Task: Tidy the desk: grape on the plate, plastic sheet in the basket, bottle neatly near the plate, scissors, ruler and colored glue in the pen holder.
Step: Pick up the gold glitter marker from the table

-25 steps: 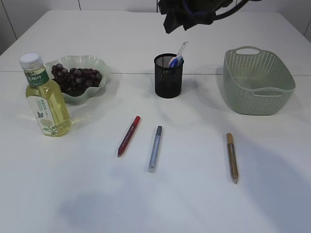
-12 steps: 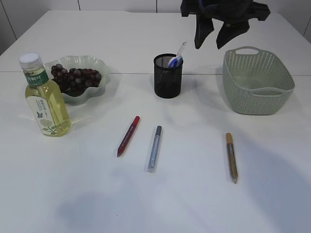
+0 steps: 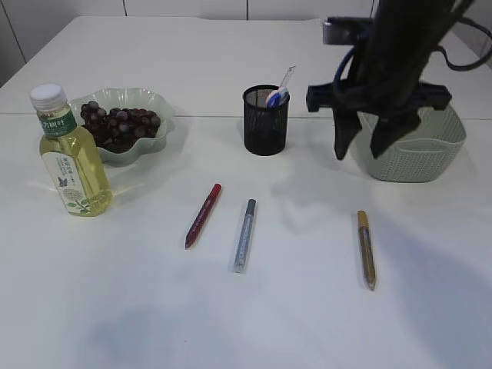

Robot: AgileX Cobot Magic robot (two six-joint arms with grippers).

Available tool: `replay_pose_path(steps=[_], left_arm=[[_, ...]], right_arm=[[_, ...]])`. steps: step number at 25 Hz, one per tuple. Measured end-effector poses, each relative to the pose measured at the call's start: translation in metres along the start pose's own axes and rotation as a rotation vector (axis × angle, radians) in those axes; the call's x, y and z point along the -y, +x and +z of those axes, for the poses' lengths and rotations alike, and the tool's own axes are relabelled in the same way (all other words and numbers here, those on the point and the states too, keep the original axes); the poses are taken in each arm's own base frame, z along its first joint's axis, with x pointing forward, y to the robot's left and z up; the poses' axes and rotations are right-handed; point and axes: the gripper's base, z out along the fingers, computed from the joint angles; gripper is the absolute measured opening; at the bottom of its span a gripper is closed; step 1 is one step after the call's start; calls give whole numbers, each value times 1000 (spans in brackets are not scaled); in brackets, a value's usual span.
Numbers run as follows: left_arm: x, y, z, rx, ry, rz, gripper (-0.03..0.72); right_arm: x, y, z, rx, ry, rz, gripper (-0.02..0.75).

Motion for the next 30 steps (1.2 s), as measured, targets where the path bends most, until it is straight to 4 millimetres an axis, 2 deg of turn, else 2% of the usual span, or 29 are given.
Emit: replay_pose_path(steps=[5, 8, 17, 22, 30], left_arm=[[0, 0, 0, 0, 0, 0, 309], [0, 0, 0, 2, 0, 0, 309], [0, -1, 0, 7, 3, -1, 309], [0, -1, 0, 7, 3, -1, 309], [0, -1, 0, 7, 3, -1, 309]], right_arm=[[12, 31, 27, -130, 62, -1, 399], [15, 38, 38, -169, 87, -7, 399], [18, 33, 47, -134, 112, 116, 399], [27, 29, 77, -200, 138, 150, 399], [27, 25, 127, -251, 150, 139, 399]])
